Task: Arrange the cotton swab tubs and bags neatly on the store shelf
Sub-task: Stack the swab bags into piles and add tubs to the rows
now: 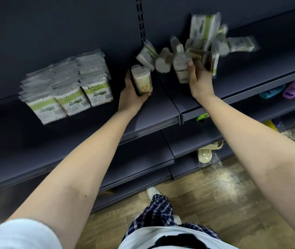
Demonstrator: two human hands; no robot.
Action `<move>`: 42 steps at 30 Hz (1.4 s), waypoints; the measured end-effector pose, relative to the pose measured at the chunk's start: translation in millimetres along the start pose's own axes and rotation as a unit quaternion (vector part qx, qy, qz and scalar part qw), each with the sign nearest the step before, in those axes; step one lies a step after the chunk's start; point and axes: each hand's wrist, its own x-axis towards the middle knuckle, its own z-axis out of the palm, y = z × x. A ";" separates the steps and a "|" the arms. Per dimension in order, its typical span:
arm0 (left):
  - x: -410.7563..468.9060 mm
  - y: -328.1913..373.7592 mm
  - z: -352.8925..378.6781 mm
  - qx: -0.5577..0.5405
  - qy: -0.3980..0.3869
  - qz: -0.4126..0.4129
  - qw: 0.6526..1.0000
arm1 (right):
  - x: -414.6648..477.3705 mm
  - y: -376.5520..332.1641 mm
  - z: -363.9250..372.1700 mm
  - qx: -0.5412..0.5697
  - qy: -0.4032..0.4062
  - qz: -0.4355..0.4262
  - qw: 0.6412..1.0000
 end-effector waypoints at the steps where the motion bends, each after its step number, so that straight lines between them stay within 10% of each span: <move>1: 1.3 -0.9 0.8 0.016 -0.001 -0.001 1.000 | 1.5 0.7 0.3 -0.010 -0.010 0.005 1.000; 8: 2.9 -3.6 -1.5 -0.031 0.065 0.003 0.997 | 8.0 0.9 3.0 -0.138 -0.084 0.006 0.987; 20: 5.5 3.2 -8.4 -0.205 0.176 0.029 0.962 | 7.3 0.7 0.0 -0.026 -0.050 0.029 0.998; 32: 13.8 -4.6 2.7 -0.173 0.045 0.021 0.984 | 5.0 -4.9 -5.1 0.077 0.081 0.050 0.992; 42: 14.0 4.1 5.9 -0.045 -0.061 0.004 0.997 | 1.3 -2.0 0.0 -0.083 -0.077 -0.036 0.993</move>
